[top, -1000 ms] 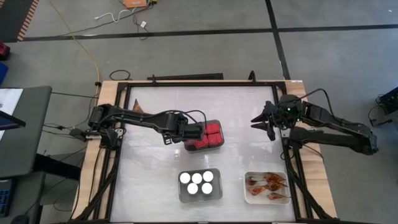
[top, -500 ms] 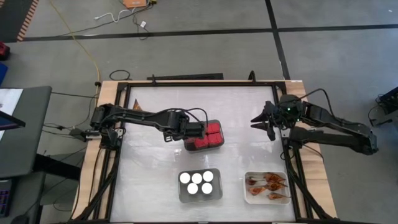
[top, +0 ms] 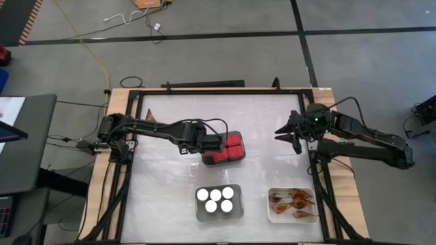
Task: Sort spices by type
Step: Put the red seasoning can into the black bin
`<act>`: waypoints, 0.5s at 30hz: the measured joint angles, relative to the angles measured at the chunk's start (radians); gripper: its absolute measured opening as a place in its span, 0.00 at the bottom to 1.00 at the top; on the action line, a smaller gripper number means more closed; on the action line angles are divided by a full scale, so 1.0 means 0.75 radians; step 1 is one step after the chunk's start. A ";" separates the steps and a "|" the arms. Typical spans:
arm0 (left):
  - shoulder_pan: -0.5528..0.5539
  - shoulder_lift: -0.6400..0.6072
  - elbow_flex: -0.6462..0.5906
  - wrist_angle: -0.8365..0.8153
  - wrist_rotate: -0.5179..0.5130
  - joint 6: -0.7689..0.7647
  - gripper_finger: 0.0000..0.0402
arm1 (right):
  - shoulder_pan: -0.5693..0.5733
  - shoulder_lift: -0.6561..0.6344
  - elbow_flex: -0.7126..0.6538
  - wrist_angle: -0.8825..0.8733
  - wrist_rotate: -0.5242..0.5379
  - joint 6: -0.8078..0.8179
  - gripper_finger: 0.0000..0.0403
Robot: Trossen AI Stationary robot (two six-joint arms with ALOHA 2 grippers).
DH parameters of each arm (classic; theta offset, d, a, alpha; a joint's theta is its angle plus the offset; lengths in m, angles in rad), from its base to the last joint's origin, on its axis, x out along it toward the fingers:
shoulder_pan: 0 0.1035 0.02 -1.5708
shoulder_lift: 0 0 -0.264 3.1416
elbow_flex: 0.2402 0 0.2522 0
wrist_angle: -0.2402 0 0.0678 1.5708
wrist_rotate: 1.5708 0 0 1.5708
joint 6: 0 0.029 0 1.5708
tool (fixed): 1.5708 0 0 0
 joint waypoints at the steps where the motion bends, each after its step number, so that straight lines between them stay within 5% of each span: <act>1: 0.000 0.000 0.000 -0.001 0.001 0.002 0.50 | 0.000 0.000 0.000 0.000 0.000 0.000 0.37; 15: 0.000 0.003 0.079 -0.125 0.037 -0.013 0.50 | 0.000 0.000 0.000 0.000 0.000 0.000 0.37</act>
